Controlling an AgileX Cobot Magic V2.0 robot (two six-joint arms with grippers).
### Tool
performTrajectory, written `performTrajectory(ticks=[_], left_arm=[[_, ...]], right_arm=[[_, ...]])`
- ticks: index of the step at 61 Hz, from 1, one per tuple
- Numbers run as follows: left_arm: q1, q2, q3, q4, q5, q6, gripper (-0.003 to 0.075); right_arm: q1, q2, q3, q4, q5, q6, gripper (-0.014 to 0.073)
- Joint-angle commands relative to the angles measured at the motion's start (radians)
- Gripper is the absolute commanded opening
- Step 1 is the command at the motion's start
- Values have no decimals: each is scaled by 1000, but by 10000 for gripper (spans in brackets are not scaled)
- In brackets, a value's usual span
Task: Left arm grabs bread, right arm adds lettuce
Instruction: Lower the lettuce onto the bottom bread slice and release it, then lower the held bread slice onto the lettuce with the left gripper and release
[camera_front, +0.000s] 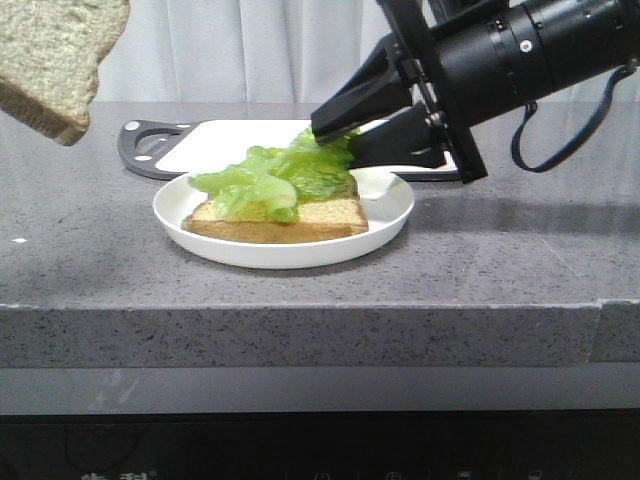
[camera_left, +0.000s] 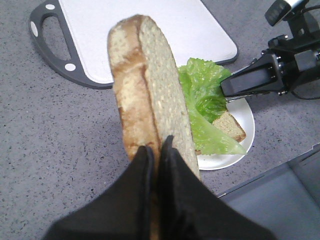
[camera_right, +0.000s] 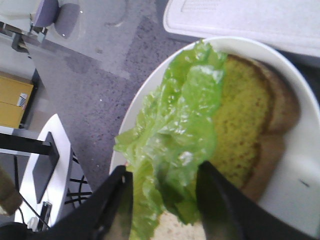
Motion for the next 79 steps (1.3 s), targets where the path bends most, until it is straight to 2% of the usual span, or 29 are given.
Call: performTrajectory(ticks=[1,14,24,32,41,60,79], left_arm=[[-6,-2,-27,-41,-68,-10,-20],[-6,32,-27,-176,-95,27,-20],[-6,139,-29,-406,-104,180,-20],[-6,263,-31,-650,-95,353,-20],[-6,408,-59,-816,-48,467,-20],[-6,637,-118,-882,-13,475,-20],[-6,666,-118,-869,-23,475,-20]], right_arm=[[-37,-73,-21,-29,22,14,359],[-116,-185,-23,-226,20,99,359],[-154,-318,-23,-382,52,150,353],[-154,-428,-23,-404,70,161,353],[-154,-514,-23,-404,70,161,353],[-154,-541,-22,-414,86,161,353],[-154,-541,-21,-418,106,161,353]])
